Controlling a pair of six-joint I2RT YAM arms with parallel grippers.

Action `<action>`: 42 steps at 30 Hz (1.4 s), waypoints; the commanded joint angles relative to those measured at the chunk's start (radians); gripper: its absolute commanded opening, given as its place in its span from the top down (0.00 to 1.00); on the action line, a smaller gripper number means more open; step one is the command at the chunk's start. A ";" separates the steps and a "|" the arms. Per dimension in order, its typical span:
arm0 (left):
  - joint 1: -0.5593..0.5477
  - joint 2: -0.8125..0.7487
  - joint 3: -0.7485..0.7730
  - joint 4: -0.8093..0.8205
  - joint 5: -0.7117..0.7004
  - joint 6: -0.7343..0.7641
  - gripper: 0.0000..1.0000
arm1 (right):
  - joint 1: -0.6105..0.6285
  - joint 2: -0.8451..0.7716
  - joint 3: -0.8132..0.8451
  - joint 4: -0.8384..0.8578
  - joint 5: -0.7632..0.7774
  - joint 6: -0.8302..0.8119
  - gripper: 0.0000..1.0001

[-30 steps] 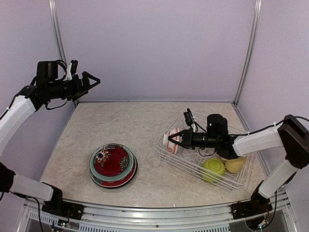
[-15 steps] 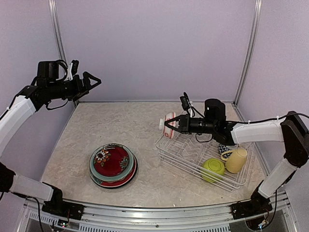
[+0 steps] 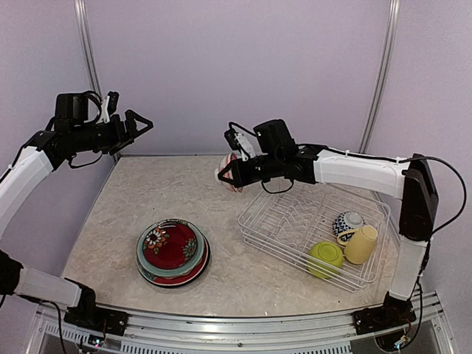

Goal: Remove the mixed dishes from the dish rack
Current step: Place the bowl at the center of the board.

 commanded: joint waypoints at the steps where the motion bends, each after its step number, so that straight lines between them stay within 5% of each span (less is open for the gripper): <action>1: 0.007 -0.035 0.012 -0.008 -0.012 0.018 0.01 | 0.066 0.131 0.216 -0.318 0.213 -0.140 1.00; 17: -0.009 -0.037 0.013 -0.010 -0.015 0.022 0.01 | 0.173 0.556 0.747 -0.703 0.327 -0.236 1.00; 31: 0.006 -0.020 0.012 -0.007 0.002 0.012 0.01 | 0.176 0.642 0.779 -0.795 0.471 -0.204 1.00; 42: 0.004 -0.018 0.014 -0.010 0.000 0.016 0.01 | 0.176 0.628 0.821 -0.768 0.408 -0.190 0.62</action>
